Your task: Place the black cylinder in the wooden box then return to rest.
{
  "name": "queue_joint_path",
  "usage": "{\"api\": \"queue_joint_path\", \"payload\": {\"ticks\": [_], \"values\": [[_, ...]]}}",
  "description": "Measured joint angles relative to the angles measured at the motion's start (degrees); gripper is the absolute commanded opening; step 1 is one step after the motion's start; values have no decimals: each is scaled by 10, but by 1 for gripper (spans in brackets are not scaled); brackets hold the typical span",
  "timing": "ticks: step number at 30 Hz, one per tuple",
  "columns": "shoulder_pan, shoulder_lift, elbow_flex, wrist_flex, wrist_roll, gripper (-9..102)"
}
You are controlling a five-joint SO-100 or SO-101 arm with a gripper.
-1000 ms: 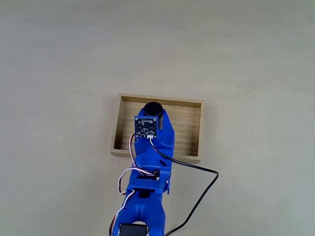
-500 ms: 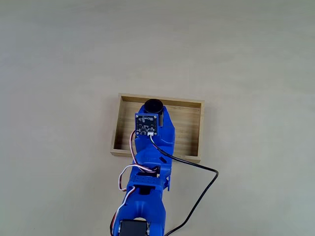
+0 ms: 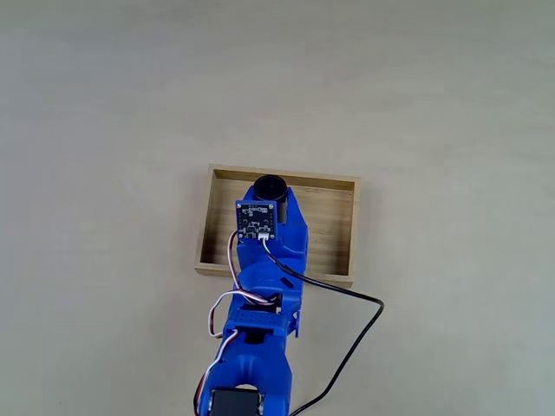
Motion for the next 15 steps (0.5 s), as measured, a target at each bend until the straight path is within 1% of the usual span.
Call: {"api": "queue_joint_path", "payload": {"ticks": [8, 11, 15], "values": [[1, -5, 31, -1, 7, 24], [0, -5, 40, -1, 7, 27], [0, -5, 40, -1, 7, 28]]}}
